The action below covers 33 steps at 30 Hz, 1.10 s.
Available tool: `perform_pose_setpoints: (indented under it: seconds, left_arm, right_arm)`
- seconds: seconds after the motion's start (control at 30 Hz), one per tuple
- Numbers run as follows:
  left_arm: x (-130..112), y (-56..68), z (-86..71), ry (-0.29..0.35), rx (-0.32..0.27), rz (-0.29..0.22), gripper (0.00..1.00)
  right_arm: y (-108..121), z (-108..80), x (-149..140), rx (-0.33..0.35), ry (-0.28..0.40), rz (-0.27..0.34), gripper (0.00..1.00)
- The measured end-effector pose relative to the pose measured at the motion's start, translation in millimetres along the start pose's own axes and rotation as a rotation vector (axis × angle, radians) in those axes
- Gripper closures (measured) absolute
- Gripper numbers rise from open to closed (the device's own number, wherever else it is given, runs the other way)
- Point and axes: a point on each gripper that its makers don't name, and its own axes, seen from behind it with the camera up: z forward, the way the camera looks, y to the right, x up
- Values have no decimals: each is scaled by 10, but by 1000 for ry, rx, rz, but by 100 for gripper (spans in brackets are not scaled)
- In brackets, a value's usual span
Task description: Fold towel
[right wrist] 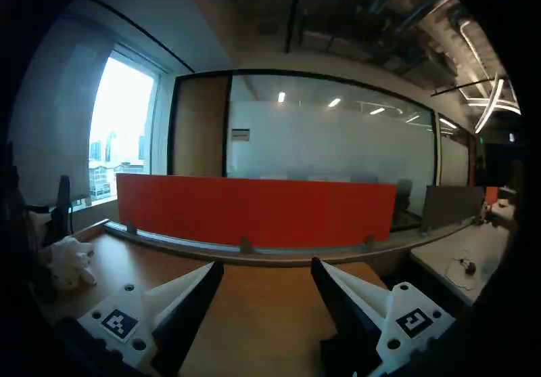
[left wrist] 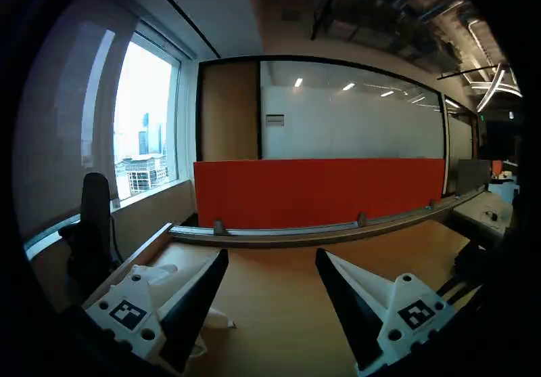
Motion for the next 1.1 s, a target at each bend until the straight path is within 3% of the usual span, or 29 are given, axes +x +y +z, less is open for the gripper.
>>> perform_pose_setpoints:
  seconds: [0.2,0.4,0.7,1.1]
  left_arm:
    - [50,-28,15,18,-4,-6,4]
    - [85,-62,24,38,-3,-20,4]
    - [77,1,24,67,-15,-60,4]
    - [-84,-6,6,88,-8,-2,4]
  right_arm:
    - [-210,32,25,25,6,7,0]
    - [-237,62,66,8,19,12,0]
    - [-240,50,120,-21,23,18,0]
    - [-449,-26,197,-5,14,34,0]
